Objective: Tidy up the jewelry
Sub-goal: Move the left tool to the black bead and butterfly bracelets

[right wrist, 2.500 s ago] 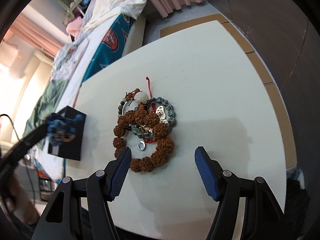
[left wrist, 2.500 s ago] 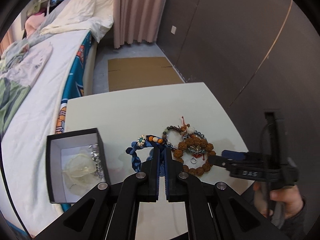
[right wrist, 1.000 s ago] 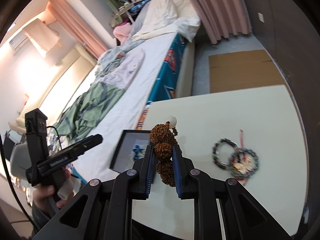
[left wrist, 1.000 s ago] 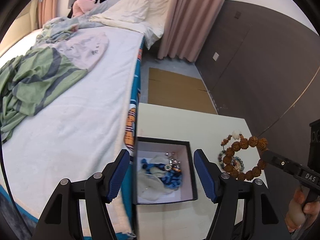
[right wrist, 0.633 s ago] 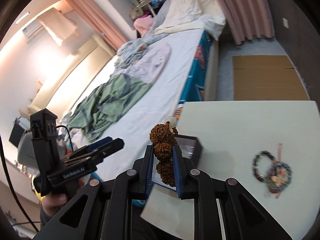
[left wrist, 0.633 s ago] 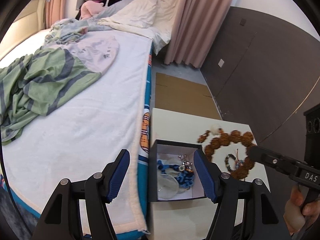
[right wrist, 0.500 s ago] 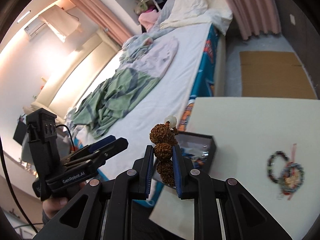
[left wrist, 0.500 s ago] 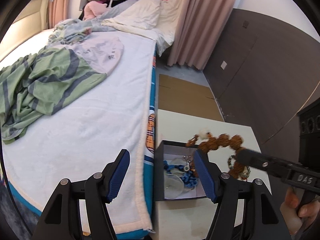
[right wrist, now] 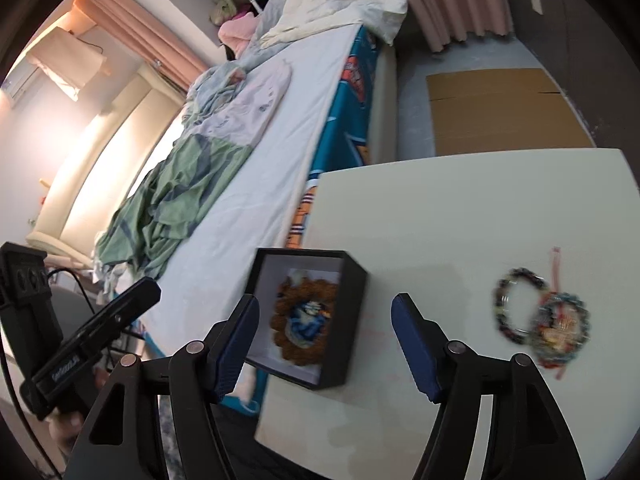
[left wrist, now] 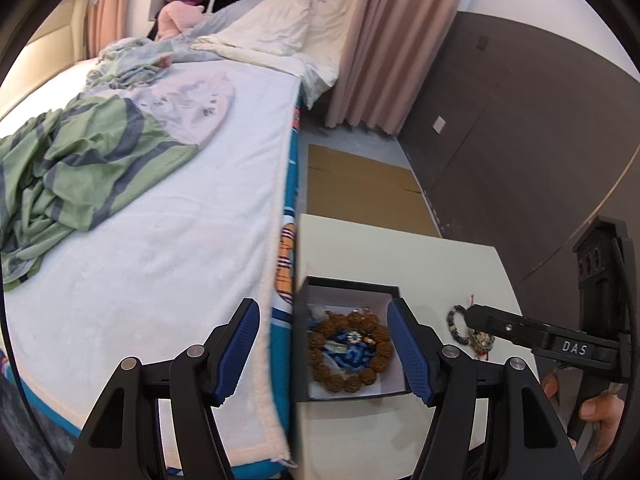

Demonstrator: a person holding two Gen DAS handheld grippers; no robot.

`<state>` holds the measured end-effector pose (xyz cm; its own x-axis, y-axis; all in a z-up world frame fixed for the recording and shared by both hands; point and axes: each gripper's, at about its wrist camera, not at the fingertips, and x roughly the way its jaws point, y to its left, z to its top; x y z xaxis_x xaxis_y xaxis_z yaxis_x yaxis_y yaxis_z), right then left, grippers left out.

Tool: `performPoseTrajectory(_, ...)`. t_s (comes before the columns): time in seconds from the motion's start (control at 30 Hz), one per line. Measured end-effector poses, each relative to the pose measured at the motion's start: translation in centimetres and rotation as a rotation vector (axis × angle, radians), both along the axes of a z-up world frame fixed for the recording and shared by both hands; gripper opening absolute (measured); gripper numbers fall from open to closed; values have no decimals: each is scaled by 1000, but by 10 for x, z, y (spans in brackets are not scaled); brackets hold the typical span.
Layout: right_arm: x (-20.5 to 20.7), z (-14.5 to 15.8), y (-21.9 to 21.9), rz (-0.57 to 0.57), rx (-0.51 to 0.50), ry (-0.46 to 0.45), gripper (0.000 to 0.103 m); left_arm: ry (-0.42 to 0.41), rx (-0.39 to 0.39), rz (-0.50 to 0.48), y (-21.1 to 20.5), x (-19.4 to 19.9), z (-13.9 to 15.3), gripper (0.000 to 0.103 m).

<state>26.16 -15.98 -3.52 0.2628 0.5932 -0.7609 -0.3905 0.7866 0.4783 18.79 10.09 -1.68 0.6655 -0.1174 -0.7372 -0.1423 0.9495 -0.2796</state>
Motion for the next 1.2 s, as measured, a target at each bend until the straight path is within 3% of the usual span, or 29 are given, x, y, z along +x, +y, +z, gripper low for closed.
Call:
performPoseTrajectory(0.17, -3, -3, -37, -56, -46, -8, 74, 12, 16, -49, -23, 8, -2, 67)
performPoseTrajectory(0.47, -4, -14, -108, -189, -22, 23, 78, 26, 40, -138, -70, 23, -2, 68)
performPoseTrajectory(0.9, -6, -16, -160, -293, 6, 34, 78, 38, 66, -266, -130, 39, -4, 68)
performPoseTrajectory(1.07, -6, -22, -178, -338, 10, 40, 78, 86, 61, -328, -152, 49, -13, 69)
performPoseTrajectory(1.13, -8, -25, -184, -350, 15, 39, 78, 112, 75, -350, -163, 52, -17, 82)
performPoseTrajectory(1.2, -10, -26, -187, -359, 17, 37, 78, 111, 90, -362, -171, 54, -18, 89)
